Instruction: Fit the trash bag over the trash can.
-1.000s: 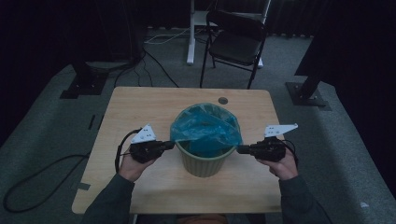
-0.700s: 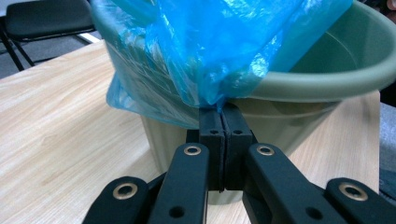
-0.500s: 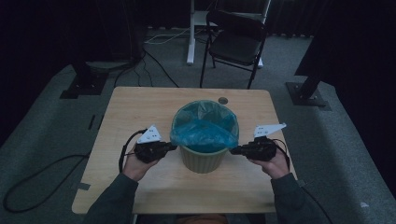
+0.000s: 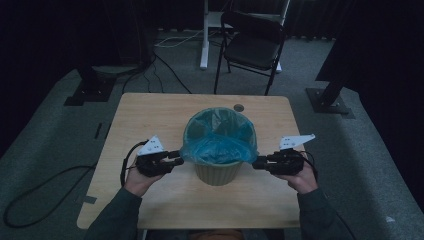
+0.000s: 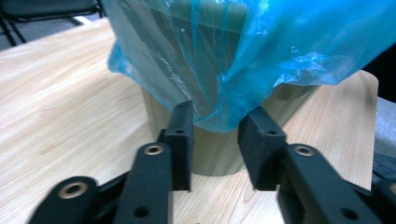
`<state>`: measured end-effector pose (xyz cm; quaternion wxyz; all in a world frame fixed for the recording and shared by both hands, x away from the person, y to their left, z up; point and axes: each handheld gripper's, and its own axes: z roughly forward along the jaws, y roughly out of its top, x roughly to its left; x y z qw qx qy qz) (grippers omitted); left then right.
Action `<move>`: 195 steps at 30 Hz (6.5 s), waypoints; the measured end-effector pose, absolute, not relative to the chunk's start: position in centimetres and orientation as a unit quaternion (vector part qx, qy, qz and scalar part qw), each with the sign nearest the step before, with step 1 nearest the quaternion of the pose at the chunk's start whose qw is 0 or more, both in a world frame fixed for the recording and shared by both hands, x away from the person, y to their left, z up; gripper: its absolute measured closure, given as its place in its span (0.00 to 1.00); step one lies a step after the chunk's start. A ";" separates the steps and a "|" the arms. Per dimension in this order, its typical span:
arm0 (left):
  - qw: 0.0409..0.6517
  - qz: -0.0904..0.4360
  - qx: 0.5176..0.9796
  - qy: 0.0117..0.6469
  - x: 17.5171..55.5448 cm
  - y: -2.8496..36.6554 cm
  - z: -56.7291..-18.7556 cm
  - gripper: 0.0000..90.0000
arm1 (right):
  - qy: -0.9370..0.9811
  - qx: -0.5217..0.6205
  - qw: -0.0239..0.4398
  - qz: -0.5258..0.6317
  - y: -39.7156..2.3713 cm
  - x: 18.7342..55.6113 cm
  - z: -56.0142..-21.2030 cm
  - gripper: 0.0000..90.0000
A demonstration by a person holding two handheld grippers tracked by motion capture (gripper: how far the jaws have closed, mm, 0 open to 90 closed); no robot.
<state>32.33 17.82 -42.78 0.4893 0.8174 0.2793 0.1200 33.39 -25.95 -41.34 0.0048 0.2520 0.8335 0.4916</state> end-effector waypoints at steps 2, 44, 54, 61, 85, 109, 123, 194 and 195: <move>0.493 0.123 0.814 0.281 32.0 18.4 -42.6 0.68 | 0.829 0.253 0.009 0.499 -26.6 33.1 -41.0 0.74; 0.512 0.104 0.823 0.221 31.2 16.7 -40.6 1.00 | 0.817 0.218 0.037 0.532 -24.2 31.9 -38.7 1.00; 0.507 0.085 0.826 0.230 31.4 17.1 -42.1 1.00 | 0.828 0.229 0.029 0.511 -24.9 32.2 -39.7 1.00; 0.512 0.085 0.822 0.237 31.4 17.3 -42.3 1.00 | 0.830 0.234 0.019 0.507 -25.1 32.3 -40.4 1.00; 0.554 0.080 0.803 0.206 31.0 15.8 -39.7 0.75 | 0.826 0.222 0.029 0.517 -25.0 32.0 -39.3 1.00; 0.535 0.066 0.818 0.202 30.7 15.5 -41.6 0.99 | 0.830 0.221 0.017 0.511 -24.6 31.9 -40.2 1.00; 0.522 0.065 0.825 0.207 30.6 15.6 -42.6 0.99 | 0.830 0.222 0.014 0.512 -25.0 31.7 -40.5 1.00; 0.537 0.076 0.817 0.195 29.6 15.5 -41.6 0.99 | 0.834 0.187 -0.014 0.520 -22.6 32.5 -36.8 0.57; 0.537 0.076 0.817 0.195 29.6 15.5 -41.6 0.99 | 0.834 0.187 -0.014 0.520 -22.6 32.5 -36.8 0.57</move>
